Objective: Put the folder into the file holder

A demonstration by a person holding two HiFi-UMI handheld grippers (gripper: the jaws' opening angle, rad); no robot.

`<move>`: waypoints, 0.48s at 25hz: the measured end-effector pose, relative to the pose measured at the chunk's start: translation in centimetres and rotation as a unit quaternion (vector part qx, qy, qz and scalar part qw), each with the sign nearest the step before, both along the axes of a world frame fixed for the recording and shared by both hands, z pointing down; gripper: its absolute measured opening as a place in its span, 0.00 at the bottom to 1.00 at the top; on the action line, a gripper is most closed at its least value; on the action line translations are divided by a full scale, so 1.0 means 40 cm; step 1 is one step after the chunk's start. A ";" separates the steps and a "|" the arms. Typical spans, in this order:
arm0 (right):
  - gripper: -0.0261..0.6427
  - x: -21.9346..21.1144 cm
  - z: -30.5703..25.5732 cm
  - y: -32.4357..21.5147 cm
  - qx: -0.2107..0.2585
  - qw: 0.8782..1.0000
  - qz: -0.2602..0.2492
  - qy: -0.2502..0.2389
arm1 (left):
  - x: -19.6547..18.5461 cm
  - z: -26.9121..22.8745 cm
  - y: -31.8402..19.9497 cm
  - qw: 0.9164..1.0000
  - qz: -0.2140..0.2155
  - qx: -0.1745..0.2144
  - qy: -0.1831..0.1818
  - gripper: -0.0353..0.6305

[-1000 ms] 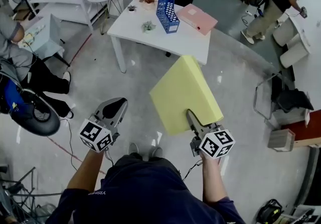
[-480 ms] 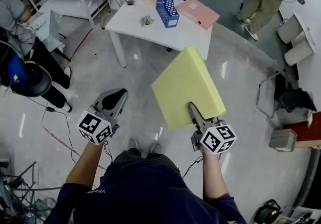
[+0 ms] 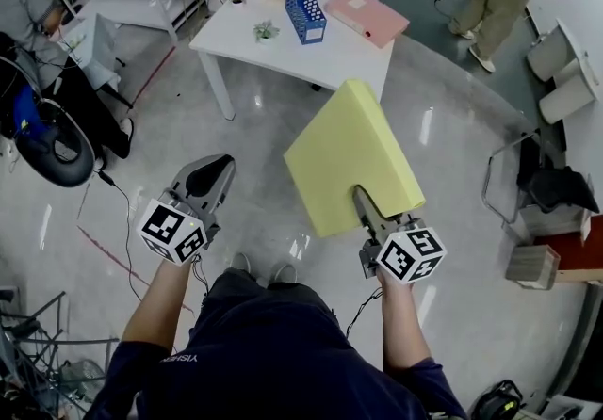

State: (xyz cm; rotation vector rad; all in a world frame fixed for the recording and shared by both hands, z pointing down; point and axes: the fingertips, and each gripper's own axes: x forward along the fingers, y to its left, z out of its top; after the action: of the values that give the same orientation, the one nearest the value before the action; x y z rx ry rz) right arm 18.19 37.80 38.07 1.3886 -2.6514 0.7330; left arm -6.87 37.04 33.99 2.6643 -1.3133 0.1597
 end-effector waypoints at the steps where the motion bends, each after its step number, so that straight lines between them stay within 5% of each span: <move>1: 0.24 0.010 0.001 0.000 0.000 1.000 -0.001 0.000 | 0.009 0.000 0.001 1.000 -0.001 0.001 0.000 0.12; 12: 0.24 0.074 0.016 -0.032 -0.002 1.000 0.000 0.000 | 0.047 0.002 -0.027 1.000 -0.014 0.005 0.006 0.12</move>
State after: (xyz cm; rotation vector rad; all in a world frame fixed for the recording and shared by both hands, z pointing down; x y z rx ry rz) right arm 21.14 36.52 38.70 1.3881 -2.6471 0.7382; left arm -5.00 35.96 34.07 2.6494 -1.3515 0.1325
